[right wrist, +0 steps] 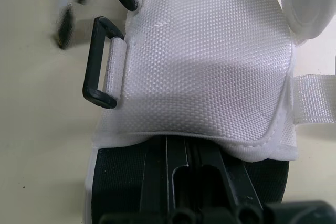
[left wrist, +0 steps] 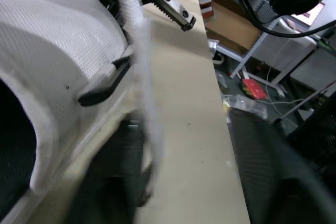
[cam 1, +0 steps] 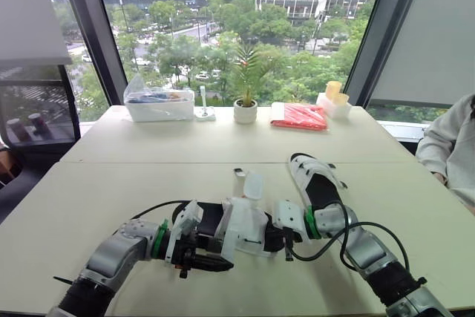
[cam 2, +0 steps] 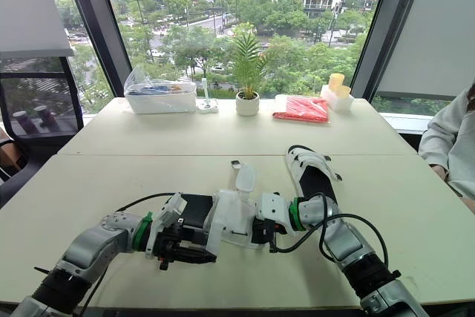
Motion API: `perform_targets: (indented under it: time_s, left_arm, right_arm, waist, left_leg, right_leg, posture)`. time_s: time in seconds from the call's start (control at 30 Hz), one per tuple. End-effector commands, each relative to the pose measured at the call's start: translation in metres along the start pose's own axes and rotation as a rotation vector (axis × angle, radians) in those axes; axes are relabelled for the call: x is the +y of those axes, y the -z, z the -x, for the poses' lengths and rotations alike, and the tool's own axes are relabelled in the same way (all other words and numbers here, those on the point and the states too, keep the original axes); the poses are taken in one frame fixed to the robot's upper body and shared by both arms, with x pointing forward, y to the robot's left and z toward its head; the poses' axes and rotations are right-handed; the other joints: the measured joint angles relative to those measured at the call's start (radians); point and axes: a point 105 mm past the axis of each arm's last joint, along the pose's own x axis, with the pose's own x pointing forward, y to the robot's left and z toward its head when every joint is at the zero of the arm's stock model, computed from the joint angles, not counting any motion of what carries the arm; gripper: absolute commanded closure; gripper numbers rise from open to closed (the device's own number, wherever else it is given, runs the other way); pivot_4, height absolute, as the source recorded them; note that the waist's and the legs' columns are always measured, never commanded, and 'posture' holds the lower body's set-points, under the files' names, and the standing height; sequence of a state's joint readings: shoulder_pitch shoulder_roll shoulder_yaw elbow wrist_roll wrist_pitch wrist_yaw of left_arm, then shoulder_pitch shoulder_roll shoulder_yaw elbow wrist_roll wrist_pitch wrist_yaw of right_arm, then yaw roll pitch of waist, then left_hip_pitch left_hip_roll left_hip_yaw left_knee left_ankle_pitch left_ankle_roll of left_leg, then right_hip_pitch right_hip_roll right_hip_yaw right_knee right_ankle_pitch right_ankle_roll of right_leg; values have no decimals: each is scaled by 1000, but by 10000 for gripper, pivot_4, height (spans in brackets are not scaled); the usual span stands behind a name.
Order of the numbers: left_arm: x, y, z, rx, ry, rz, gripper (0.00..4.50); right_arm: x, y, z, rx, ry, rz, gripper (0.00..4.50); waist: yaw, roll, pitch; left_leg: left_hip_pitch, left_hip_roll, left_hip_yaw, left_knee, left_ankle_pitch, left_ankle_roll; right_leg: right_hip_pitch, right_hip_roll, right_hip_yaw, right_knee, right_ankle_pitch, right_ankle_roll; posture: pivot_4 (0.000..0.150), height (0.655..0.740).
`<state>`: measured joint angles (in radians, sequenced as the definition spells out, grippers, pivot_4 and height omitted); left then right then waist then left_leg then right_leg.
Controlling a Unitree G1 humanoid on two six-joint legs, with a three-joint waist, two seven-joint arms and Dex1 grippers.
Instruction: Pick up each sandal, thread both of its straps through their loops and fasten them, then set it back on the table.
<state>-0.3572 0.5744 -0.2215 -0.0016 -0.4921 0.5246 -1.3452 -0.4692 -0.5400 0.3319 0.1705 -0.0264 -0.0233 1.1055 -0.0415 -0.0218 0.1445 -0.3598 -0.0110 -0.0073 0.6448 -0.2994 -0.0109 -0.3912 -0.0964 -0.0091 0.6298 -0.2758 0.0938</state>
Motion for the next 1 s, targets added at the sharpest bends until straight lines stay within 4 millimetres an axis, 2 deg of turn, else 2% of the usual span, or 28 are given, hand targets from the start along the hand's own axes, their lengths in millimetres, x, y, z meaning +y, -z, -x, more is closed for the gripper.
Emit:
perform_targets:
  time_s: [0.03, 0.07, 0.27, 0.47, 0.7, 1.0]
  left_arm:
    - [-2, -16, 1, -47, 4, -4, 41627]
    - [-2, -19, 2, -58, -4, 5, 44884]
    - [-1, -53, 10, -164, 33, 145, 44884]
    - [19, -91, 4, -247, 40, 184, 44884]
    - [47, -101, 14, -259, -4, 246, 44884]
    - [47, -95, 21, -195, 44, 285, 44884]
  right_arm:
    - [29, 30, -10, 110, -102, -80, 45000]
    - [29, 30, -10, 110, -102, -80, 45000]
    - [30, 32, -9, 119, -100, -79, 45000]
    - [29, 33, -8, 127, -93, -76, 45000]
    - [33, 35, -7, 138, -90, -75, 45000]
    - [33, 34, -8, 138, -88, -74, 45000]
  waist:
    - [0, 0, 0]
    - [0, 0, 0]
    - [2, 0, 0]
    - [3, 0, 0]
    - [3, 0, 0]
    - [3, -1, 0]
  left_leg:
    - [0, 0, 0, 0, 0, 0]
    - [0, 0, 0, 0, 0, 0]
    - [0, 0, 0, 0, 0, 0]
    - [0, 0, 0, 1, 0, 0]
    - [0, 0, 0, 1, 0, 0]
    - [-1, 0, 0, 1, 0, 0]
  right_leg:
    - [0, 0, 0, 0, 0, 0]
    - [0, 0, 0, 0, 0, 0]
    - [0, 0, 0, 0, 0, 0]
    - [1, 1, -1, 0, 2, 3]
    - [1, 2, -1, 0, 2, 4]
    - [0, 3, -1, 0, 2, 4]
  posture:
    - [1500, 7374]
    - [1500, 7374]
    - [1500, 7374]
    - [1500, 7374]
    - [1500, 7374]
    - [1500, 7374]
